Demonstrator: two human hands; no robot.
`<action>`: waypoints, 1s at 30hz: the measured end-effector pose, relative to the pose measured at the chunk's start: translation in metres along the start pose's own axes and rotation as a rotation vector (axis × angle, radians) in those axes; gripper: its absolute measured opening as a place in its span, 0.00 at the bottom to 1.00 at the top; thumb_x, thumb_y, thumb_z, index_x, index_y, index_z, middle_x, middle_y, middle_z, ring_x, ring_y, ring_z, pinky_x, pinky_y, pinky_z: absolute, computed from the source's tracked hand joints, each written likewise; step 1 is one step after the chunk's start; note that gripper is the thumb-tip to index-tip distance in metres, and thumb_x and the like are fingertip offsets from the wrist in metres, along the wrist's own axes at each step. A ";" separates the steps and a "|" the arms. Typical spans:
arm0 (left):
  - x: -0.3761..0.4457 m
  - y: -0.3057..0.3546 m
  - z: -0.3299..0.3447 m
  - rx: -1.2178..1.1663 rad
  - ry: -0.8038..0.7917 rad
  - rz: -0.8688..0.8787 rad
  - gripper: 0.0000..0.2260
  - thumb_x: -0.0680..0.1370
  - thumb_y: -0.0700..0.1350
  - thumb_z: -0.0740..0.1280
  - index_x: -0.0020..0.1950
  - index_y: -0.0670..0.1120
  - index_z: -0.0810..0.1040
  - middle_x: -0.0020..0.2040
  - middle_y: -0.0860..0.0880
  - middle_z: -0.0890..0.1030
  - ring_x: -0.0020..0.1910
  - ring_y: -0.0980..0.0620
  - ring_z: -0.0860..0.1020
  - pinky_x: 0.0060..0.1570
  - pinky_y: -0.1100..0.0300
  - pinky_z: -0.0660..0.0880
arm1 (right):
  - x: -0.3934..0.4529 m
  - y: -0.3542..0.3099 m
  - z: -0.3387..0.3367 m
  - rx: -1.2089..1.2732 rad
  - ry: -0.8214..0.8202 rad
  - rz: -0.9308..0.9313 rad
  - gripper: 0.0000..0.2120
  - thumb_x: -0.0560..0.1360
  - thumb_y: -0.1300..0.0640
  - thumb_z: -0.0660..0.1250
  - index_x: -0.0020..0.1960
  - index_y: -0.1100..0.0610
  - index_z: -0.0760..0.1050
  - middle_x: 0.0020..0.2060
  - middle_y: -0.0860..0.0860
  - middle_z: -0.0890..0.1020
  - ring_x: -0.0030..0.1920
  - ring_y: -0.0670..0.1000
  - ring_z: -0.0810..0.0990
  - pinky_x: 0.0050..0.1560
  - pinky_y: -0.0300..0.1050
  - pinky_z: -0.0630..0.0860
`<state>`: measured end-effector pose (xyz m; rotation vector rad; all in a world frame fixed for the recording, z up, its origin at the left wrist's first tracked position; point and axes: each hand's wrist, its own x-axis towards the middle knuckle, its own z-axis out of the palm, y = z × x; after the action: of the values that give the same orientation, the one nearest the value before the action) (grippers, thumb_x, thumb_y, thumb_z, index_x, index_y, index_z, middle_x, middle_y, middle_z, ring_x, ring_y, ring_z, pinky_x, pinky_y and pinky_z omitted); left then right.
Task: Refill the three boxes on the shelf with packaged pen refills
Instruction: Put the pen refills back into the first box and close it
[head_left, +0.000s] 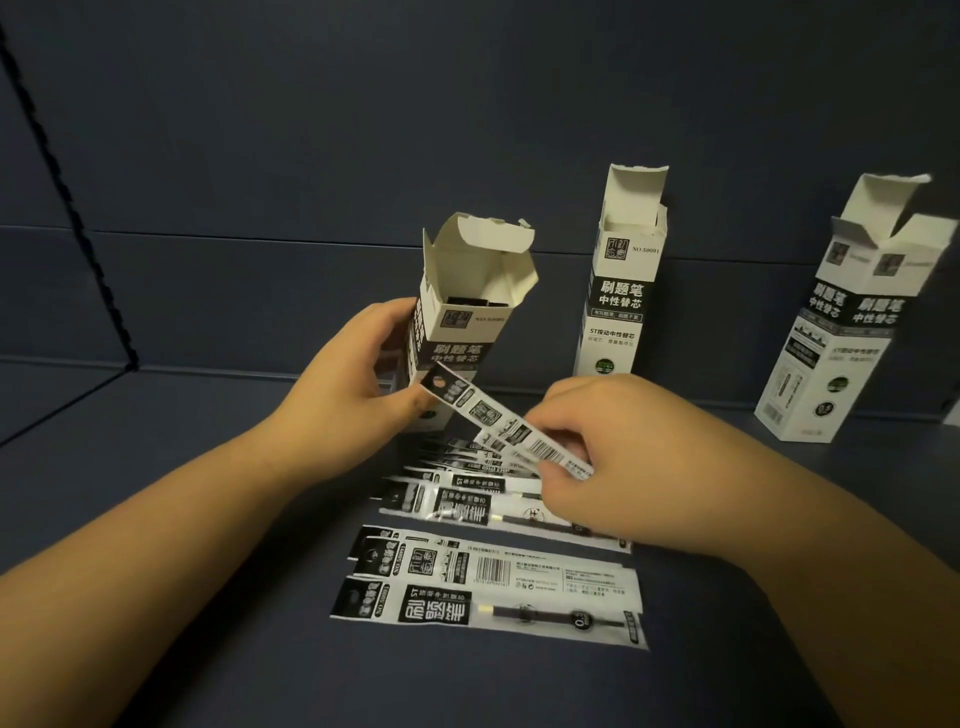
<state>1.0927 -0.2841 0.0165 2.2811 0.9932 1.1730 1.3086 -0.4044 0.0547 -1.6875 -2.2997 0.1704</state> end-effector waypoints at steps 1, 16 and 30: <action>0.000 0.000 0.000 -0.002 -0.001 -0.006 0.30 0.72 0.44 0.74 0.70 0.60 0.67 0.65 0.59 0.76 0.64 0.63 0.75 0.64 0.62 0.73 | 0.000 0.001 -0.001 0.006 0.012 -0.004 0.06 0.77 0.53 0.65 0.47 0.47 0.81 0.42 0.42 0.77 0.43 0.45 0.78 0.44 0.44 0.79; -0.001 0.001 0.000 -0.007 -0.002 -0.010 0.29 0.72 0.48 0.74 0.70 0.60 0.67 0.64 0.60 0.77 0.62 0.64 0.76 0.58 0.68 0.74 | -0.001 0.008 -0.004 0.170 0.011 0.010 0.05 0.79 0.50 0.66 0.52 0.44 0.80 0.44 0.40 0.82 0.43 0.44 0.81 0.42 0.44 0.82; -0.002 0.006 0.000 -0.063 -0.004 -0.020 0.29 0.68 0.59 0.70 0.67 0.61 0.68 0.61 0.60 0.78 0.60 0.66 0.77 0.56 0.71 0.74 | 0.003 0.010 -0.006 0.221 0.150 0.069 0.14 0.75 0.48 0.74 0.59 0.40 0.76 0.44 0.36 0.83 0.45 0.34 0.79 0.44 0.35 0.78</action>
<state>1.0940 -0.2898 0.0190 2.2189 0.9615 1.1749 1.3190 -0.3991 0.0581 -1.6105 -2.0347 0.2911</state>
